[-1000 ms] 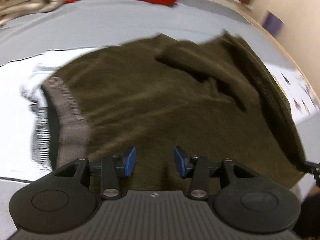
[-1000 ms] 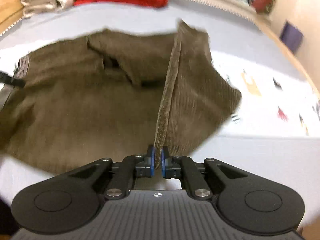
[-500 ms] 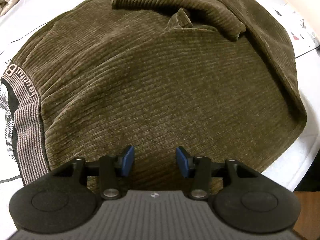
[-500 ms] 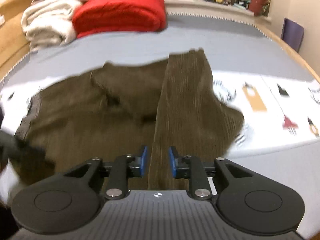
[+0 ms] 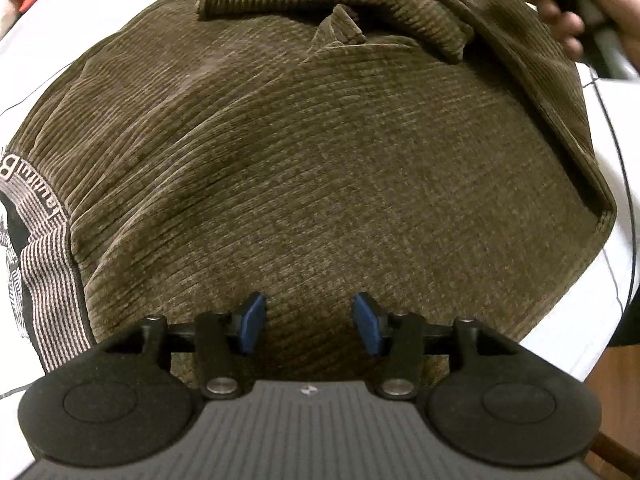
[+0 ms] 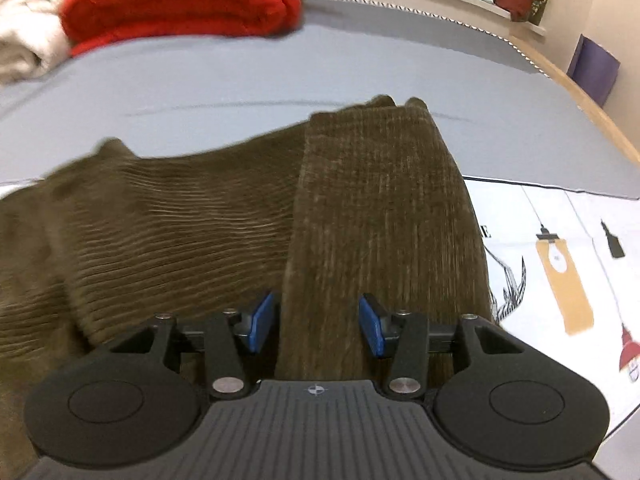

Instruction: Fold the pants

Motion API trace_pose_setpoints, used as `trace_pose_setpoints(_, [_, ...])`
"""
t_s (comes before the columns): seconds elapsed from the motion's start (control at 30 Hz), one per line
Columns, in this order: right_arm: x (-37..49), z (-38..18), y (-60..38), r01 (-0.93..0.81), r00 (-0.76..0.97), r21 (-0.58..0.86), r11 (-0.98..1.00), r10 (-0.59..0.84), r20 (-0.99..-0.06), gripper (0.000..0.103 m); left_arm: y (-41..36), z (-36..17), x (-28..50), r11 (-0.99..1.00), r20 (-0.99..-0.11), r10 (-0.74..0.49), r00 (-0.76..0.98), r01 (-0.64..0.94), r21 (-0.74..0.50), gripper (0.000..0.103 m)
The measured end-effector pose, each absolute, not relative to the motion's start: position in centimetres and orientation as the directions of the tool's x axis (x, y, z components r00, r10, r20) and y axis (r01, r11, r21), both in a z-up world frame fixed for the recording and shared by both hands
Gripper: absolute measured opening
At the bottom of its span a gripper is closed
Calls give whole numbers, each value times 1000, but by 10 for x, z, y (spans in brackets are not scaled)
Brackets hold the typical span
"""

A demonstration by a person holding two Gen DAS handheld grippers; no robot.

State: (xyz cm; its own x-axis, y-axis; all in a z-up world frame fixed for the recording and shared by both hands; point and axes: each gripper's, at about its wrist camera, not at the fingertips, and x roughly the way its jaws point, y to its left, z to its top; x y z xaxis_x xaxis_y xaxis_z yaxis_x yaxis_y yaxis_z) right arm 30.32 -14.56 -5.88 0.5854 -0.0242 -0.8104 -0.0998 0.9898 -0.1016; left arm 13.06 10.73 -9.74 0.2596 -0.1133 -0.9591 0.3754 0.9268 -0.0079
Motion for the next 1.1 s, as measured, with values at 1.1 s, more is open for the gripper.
trace_pose_setpoints(1.1, [151, -45, -548, 523, 567, 328, 786, -33, -823, 43, 91, -104, 128, 953, -946, -48, 321, 297, 53, 70])
